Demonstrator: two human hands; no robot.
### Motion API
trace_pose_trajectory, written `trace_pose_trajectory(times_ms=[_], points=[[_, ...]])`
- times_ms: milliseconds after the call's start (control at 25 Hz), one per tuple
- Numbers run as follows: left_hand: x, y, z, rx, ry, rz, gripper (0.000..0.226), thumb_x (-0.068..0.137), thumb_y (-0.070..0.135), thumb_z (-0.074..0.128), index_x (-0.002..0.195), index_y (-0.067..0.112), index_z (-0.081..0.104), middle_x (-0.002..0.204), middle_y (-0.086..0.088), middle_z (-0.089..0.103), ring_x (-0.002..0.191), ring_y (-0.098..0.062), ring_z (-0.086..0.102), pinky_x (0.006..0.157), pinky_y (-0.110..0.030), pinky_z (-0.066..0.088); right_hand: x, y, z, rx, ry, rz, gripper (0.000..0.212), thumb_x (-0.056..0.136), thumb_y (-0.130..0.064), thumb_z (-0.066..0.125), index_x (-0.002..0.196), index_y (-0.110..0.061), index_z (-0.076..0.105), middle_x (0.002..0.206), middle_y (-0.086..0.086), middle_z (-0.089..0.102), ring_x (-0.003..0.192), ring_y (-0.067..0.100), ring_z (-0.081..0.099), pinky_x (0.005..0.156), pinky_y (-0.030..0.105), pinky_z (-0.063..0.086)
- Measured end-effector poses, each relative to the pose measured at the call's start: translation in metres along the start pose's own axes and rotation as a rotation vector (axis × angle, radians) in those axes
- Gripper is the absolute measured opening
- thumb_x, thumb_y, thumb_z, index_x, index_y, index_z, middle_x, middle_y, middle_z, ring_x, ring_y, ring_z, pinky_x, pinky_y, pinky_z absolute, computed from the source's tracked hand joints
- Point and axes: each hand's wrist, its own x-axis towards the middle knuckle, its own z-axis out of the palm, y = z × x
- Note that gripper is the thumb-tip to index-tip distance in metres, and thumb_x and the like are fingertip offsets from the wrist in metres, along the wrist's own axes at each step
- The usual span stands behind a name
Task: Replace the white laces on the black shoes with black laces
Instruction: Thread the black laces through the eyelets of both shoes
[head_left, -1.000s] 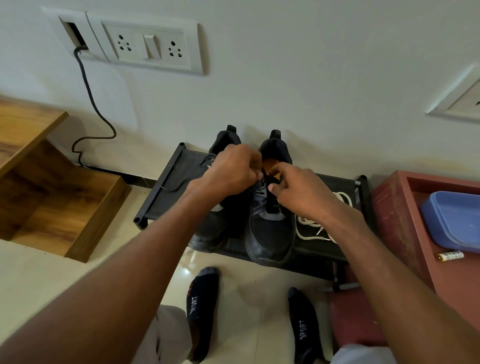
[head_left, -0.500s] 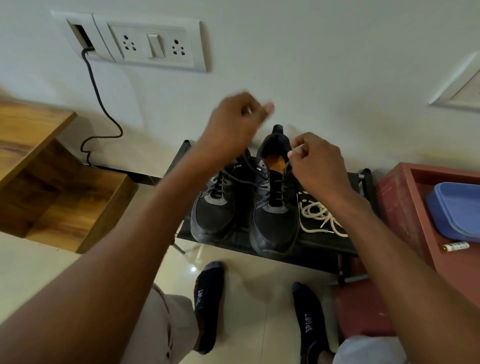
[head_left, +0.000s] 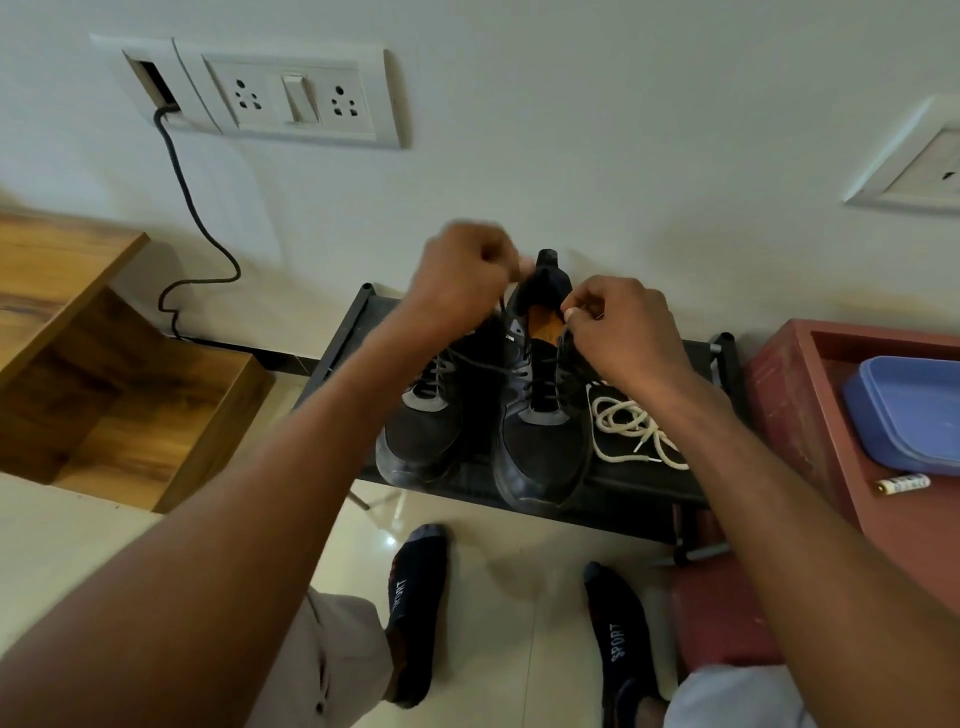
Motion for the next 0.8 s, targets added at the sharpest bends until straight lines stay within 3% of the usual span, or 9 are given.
trace_pose_trajectory(times_ms=[80, 160, 200, 280, 360, 440, 600, 800], points=[[-0.002, 0.021, -0.02, -0.458, 0.115, 0.048, 0.022, 0.105, 0.024, 0.061, 0.089, 0.009, 0.061, 0.085, -0.005, 0.077, 0.075, -0.017, 0.073, 0.064, -0.029, 0.049, 0.0, 0.0, 0.0, 0.02, 0.011, -0.005, 0.015, 0.1, -0.018, 0.062, 0.1, -0.025, 0.075, 0.096, -0.006, 0.072, 0.085, 0.009, 0.066, 0.079, 0.027, 0.052], [-0.003, 0.029, -0.031, -0.672, 0.151, 0.067, 0.02, 0.108, 0.022, 0.055, 0.092, 0.01, 0.056, 0.08, -0.007, 0.073, 0.072, -0.023, 0.07, 0.06, -0.029, 0.047, 0.0, -0.001, 0.002, 0.024, 0.009, -0.018, 0.016, 0.099, -0.017, 0.062, 0.098, -0.024, 0.077, 0.098, -0.005, 0.074, 0.089, 0.011, 0.068, 0.083, 0.029, 0.055], [-0.004, 0.028, -0.03, -0.616, 0.174, 0.038, 0.021, 0.108, 0.024, 0.056, 0.093, 0.009, 0.057, 0.074, -0.004, 0.069, 0.065, -0.019, 0.065, 0.059, -0.029, 0.046, -0.001, -0.002, 0.004, 0.022, 0.001, -0.023, 0.016, 0.099, -0.017, 0.062, 0.098, -0.024, 0.077, 0.098, -0.004, 0.075, 0.09, 0.012, 0.069, 0.083, 0.029, 0.055], [-0.002, 0.011, -0.018, -0.195, 0.167, -0.05, 0.03, 0.103, 0.035, 0.063, 0.092, 0.007, 0.066, 0.069, 0.001, 0.067, 0.06, -0.014, 0.06, 0.059, -0.029, 0.047, -0.002, -0.004, 0.006, 0.015, -0.024, -0.021, 0.014, 0.099, -0.018, 0.063, 0.099, -0.024, 0.076, 0.098, -0.003, 0.074, 0.089, 0.014, 0.068, 0.079, 0.028, 0.052], [-0.003, -0.012, 0.002, 0.273, -0.064, -0.093, 0.039, 0.095, 0.048, 0.071, 0.09, 0.009, 0.073, 0.075, -0.004, 0.07, 0.066, -0.016, 0.063, 0.062, -0.031, 0.05, -0.002, -0.004, 0.006, -0.004, -0.038, -0.013, 0.013, 0.099, -0.018, 0.064, 0.101, -0.024, 0.076, 0.097, -0.002, 0.073, 0.088, 0.016, 0.067, 0.076, 0.027, 0.048], [-0.007, -0.03, 0.021, 0.496, -0.294, -0.107, 0.039, 0.091, 0.048, 0.076, 0.088, 0.009, 0.076, 0.081, -0.009, 0.072, 0.072, -0.02, 0.066, 0.059, -0.03, 0.048, -0.002, -0.005, 0.005, -0.022, -0.047, -0.008, 0.013, 0.099, -0.018, 0.065, 0.103, -0.023, 0.077, 0.098, -0.002, 0.073, 0.089, 0.016, 0.067, 0.076, 0.026, 0.047], [-0.005, -0.035, 0.028, 0.522, -0.296, -0.054, 0.012, 0.088, 0.026, 0.081, 0.089, 0.014, 0.079, 0.086, -0.002, 0.074, 0.085, -0.019, 0.069, 0.063, -0.025, 0.047, -0.005, -0.007, 0.003, -0.03, -0.087, -0.006, 0.015, 0.098, -0.019, 0.066, 0.105, -0.022, 0.078, 0.1, -0.001, 0.074, 0.093, 0.017, 0.068, 0.08, 0.028, 0.05], [0.002, -0.016, 0.01, 0.356, -0.217, -0.073, 0.016, 0.089, 0.025, 0.081, 0.081, 0.012, 0.076, 0.069, 0.007, 0.064, 0.069, -0.006, 0.059, 0.06, -0.02, 0.04, -0.006, -0.008, -0.004, -0.078, -0.217, -0.01, 0.014, 0.097, -0.022, 0.067, 0.104, -0.024, 0.079, 0.1, 0.0, 0.073, 0.095, 0.022, 0.069, 0.085, 0.036, 0.057]])
